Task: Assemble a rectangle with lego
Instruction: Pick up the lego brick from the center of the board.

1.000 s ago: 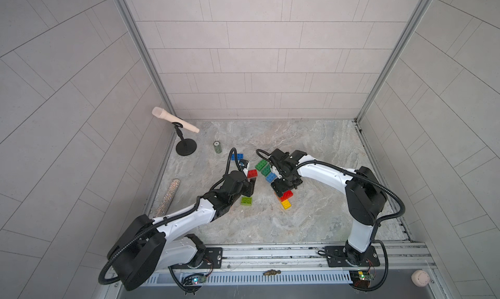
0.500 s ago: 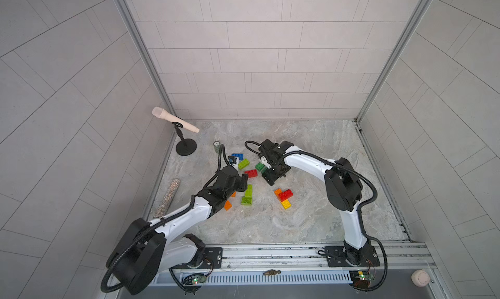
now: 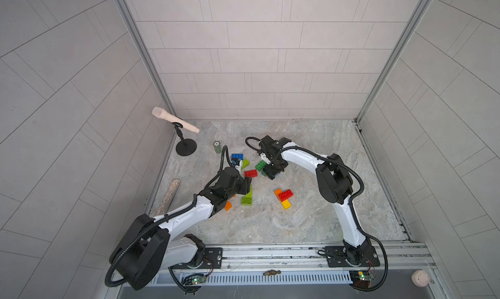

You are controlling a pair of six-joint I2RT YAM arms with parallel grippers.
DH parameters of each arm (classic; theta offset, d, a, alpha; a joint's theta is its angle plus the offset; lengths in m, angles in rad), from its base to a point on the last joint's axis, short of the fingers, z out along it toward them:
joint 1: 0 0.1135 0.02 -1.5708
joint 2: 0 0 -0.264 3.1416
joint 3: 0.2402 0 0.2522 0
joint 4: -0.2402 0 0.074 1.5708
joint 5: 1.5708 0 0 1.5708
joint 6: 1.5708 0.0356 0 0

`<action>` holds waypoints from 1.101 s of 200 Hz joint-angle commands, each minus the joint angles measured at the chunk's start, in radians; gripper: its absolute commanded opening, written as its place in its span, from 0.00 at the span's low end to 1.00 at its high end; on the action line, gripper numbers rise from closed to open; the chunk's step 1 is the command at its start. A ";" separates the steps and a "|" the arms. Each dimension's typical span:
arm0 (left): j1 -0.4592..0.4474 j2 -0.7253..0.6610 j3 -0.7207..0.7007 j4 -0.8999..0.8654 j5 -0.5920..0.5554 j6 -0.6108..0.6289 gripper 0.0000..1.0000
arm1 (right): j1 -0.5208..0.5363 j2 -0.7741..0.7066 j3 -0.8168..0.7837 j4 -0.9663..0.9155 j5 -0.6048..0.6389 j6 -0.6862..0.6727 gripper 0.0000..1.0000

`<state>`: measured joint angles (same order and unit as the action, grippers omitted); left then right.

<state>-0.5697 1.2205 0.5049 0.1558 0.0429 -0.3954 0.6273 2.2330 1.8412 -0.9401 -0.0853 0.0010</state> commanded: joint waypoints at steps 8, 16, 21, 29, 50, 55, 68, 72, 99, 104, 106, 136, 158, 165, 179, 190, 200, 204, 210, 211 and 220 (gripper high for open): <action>0.002 0.003 0.026 0.008 0.020 0.004 0.64 | -0.001 0.027 0.021 -0.034 -0.002 0.001 0.71; 0.001 0.002 0.025 0.007 0.021 0.006 0.64 | -0.004 0.030 0.021 -0.036 -0.004 0.010 0.74; 0.002 0.002 0.024 0.007 0.021 0.005 0.64 | -0.006 0.031 0.020 -0.033 -0.005 0.011 0.75; 0.002 0.000 0.024 0.007 0.023 0.007 0.64 | -0.006 0.033 0.020 -0.033 -0.004 0.017 0.76; 0.002 -0.001 0.021 0.008 0.027 0.007 0.64 | -0.006 0.036 0.018 -0.027 -0.003 0.021 0.78; 0.002 -0.002 0.020 0.009 0.027 0.007 0.64 | -0.006 0.036 0.018 -0.026 -0.003 0.023 0.78; 0.002 -0.001 0.020 0.011 0.027 0.007 0.64 | -0.006 0.037 0.020 -0.022 -0.002 0.026 0.77; 0.002 0.000 0.020 0.012 0.028 0.007 0.64 | -0.006 0.037 0.020 -0.021 -0.001 0.026 0.77; 0.001 0.001 0.020 0.014 0.031 0.006 0.64 | -0.006 0.040 0.025 -0.022 0.002 0.031 0.71; 0.002 0.001 0.019 0.014 0.031 0.006 0.63 | -0.006 0.037 0.024 -0.022 0.003 0.032 0.69; 0.002 0.000 0.018 0.014 0.031 0.006 0.63 | -0.006 0.036 0.024 -0.022 0.004 0.034 0.68; 0.002 -0.006 0.018 0.009 0.028 0.006 0.63 | -0.005 -0.018 0.004 -0.007 -0.007 0.065 0.58; 0.002 -0.029 0.011 0.016 0.003 0.015 0.63 | -0.013 -0.135 -0.074 0.038 -0.045 0.103 0.55; 0.002 -0.036 0.006 0.026 0.006 0.026 0.63 | -0.016 -0.179 -0.110 0.056 -0.060 0.116 0.54; -0.002 -0.052 -0.001 0.057 0.016 0.063 0.63 | -0.019 -0.276 -0.183 0.084 -0.076 0.133 0.52; -0.030 -0.059 -0.006 0.089 0.006 0.106 0.63 | -0.021 -0.354 -0.252 0.098 -0.067 0.141 0.49; -0.082 -0.057 -0.008 0.116 -0.028 0.174 0.63 | -0.027 -0.427 -0.324 0.111 -0.058 0.155 0.48; -0.107 -0.054 -0.007 0.127 -0.042 0.210 0.63 | -0.031 -0.456 -0.355 0.116 -0.054 0.162 0.47; -0.144 -0.041 -0.005 0.143 -0.061 0.256 0.63 | -0.039 -0.504 -0.409 0.125 -0.052 0.173 0.45; -0.152 -0.039 -0.004 0.146 -0.062 0.263 0.63 | -0.040 -0.512 -0.417 0.126 -0.051 0.176 0.45; -0.207 -0.012 0.001 0.170 -0.088 0.317 0.63 | -0.052 -0.583 -0.489 0.136 -0.043 0.193 0.42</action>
<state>-0.6575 1.1828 0.5053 0.2340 0.0227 -0.2634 0.6014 1.8076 1.4948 -0.8268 -0.1444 0.1425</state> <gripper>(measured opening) 0.630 0.664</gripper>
